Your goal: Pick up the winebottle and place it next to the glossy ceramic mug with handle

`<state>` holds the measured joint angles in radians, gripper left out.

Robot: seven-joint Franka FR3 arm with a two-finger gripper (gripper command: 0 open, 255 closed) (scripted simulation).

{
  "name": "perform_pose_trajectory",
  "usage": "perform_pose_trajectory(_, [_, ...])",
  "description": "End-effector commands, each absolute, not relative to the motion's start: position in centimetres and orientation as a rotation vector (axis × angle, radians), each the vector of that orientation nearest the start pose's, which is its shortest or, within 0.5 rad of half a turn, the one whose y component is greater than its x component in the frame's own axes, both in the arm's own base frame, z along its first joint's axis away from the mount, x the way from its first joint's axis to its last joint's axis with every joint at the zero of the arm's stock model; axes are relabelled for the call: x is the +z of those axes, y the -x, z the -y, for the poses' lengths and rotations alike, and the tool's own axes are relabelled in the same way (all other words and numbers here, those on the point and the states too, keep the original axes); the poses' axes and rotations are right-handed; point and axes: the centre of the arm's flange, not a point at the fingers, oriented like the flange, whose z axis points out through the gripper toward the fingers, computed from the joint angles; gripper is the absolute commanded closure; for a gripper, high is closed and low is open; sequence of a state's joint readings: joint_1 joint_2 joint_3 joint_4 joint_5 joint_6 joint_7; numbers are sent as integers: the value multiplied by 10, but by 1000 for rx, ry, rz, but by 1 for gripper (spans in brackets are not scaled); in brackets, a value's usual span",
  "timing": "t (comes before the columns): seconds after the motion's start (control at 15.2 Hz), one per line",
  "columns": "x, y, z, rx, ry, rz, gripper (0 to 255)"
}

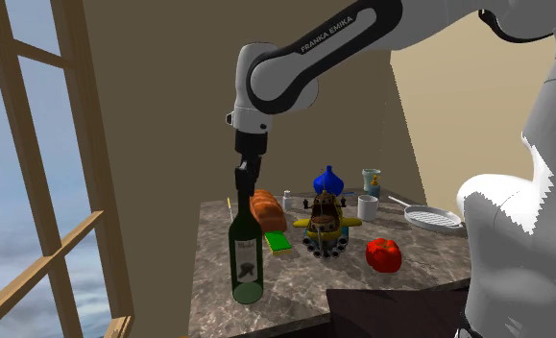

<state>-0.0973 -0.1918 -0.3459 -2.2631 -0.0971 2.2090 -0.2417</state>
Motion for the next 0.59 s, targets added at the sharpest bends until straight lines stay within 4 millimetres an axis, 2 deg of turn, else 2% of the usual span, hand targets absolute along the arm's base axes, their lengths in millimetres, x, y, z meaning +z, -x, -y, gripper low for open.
perform_pose_trajectory(0.0, [447, -449, 221, -182, 3186, -234, 255])
perform_pose_trajectory(0.33, [447, -449, 221, -182, 3186, -234, 255])
perform_pose_trajectory(0.53, [462, -449, 221, -182, 3186, -234, 255])
